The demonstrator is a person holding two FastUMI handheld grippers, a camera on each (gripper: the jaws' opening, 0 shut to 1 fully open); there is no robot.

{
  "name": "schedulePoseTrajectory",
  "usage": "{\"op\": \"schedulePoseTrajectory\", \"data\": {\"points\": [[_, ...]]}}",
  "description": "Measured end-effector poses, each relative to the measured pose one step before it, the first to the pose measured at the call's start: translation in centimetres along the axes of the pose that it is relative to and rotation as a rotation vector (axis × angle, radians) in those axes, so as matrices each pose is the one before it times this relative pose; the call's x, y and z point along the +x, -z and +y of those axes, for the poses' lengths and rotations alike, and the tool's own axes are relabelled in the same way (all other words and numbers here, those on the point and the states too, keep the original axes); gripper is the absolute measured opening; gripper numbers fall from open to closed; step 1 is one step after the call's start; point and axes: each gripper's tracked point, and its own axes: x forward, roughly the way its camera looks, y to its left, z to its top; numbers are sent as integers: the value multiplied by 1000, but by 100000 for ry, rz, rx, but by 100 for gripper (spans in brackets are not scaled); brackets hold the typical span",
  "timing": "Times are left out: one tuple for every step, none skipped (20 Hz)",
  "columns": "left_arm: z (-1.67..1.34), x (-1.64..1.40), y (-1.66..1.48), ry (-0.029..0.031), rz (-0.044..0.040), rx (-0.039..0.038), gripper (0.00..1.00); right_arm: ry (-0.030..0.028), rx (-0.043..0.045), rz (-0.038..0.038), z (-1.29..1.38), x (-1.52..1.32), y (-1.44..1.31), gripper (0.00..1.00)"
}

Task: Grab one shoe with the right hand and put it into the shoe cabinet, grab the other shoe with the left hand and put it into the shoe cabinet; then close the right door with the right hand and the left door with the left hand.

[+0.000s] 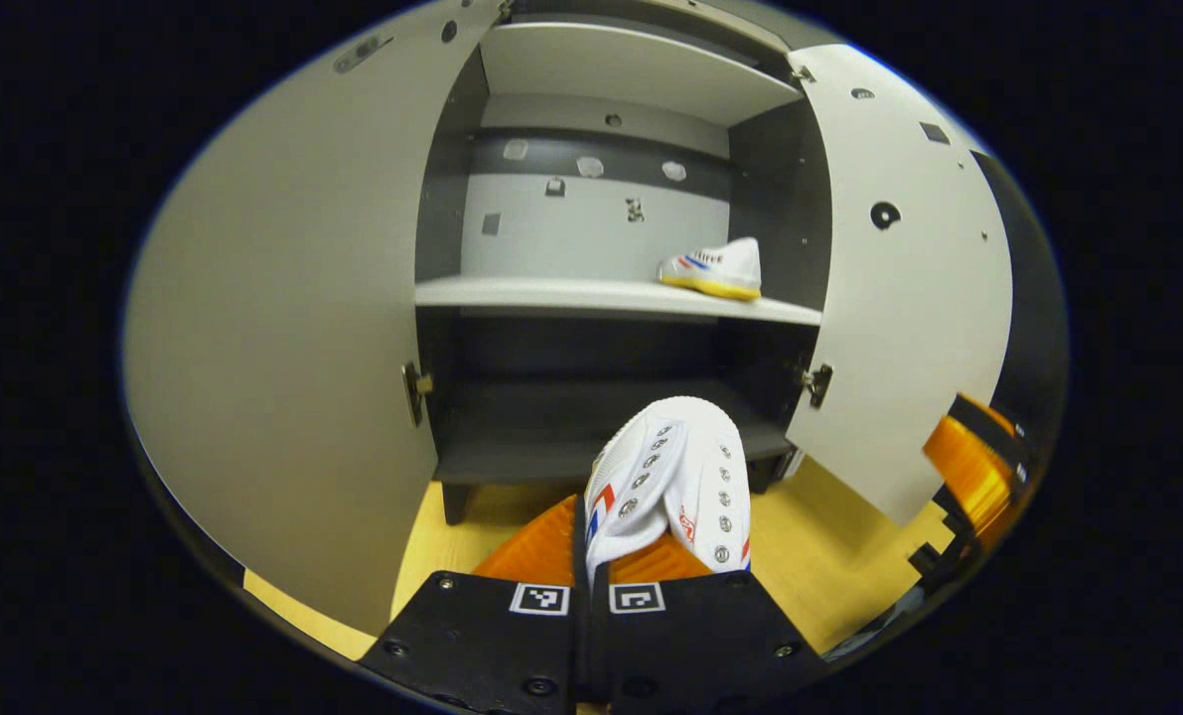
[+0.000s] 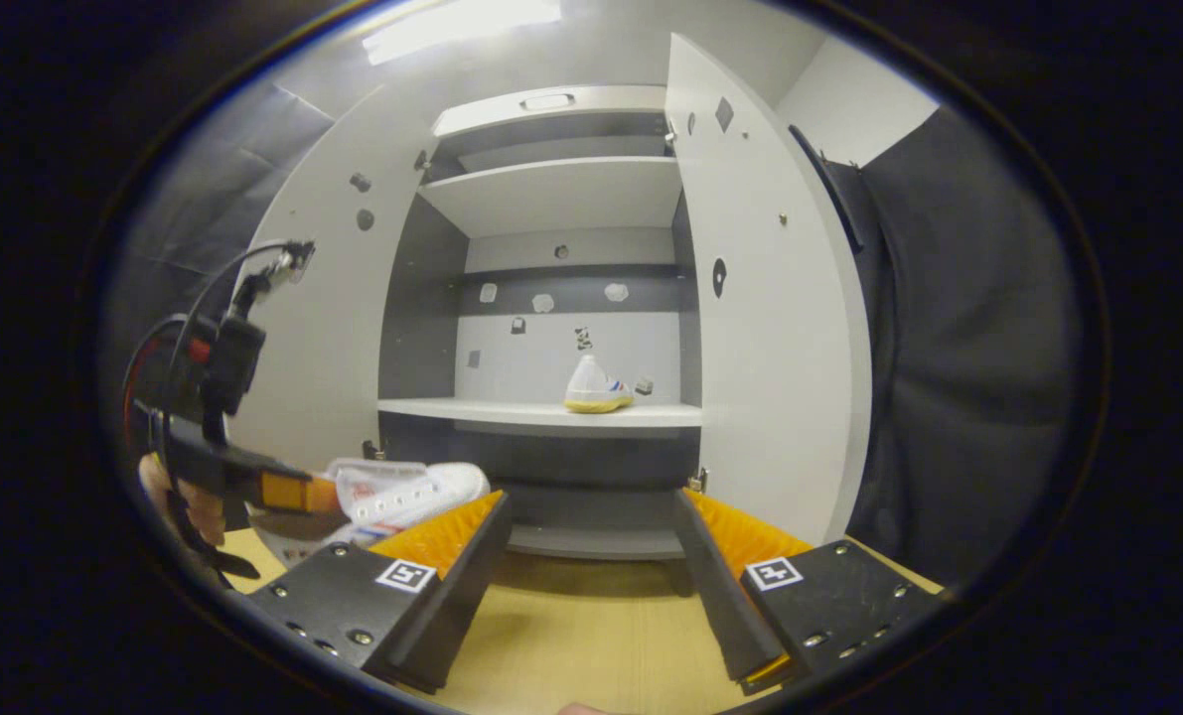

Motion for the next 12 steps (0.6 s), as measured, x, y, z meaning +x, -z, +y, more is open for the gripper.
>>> {"op": "schedulePoseTrajectory", "data": {"points": [[110, 97, -2309, -291, -3612, -53, 1, -235, 813, 493, -169, -193, 37, 98], [-53, 295, -2310, 41, -3669, -634, 0, -566, 1383, -229, -7, -89, -277, 98], [107, 289, -2227, -58, -3494, -827, 0, -786, 1275, -583, 66, -201, -427, 98], [-93, 699, -1964, -506, -2739, -1011, 2, -1234, 1112, -971, 129, -349, -379, 98], [68, 683, -1787, -1036, -1985, -351, 0, -1065, 716, -905, 99, -135, -460, 98], [-79, 819, -1653, -1195, -1974, 402, 0, -580, 331, -690, -10, -159, -238, 99], [133, 751, -1505, -1514, -785, -104, 0, -368, -176, -500, -53, -9, -235, 99], [-145, 1012, -1561, -1167, -1002, -461, 0, -17, -17, -124, -157, -167, -61, 99], [-361, 1080, -1121, -508, -343, -606, 0, -291, 328, 83, -41, -61, -65, 99], [-278, 1403, -1350, 50, -1071, -1312, 0, -487, 779, -127, 146, -202, -61, 99], [-240, 1217, -1028, -181, -702, -1957, 0, -552, 755, -48, 108, -172, -145, 99], [-170, 1330, -926, -439, -469, -2129, 0, -478, 624, -65, 56, -279, -11, 99]]}}
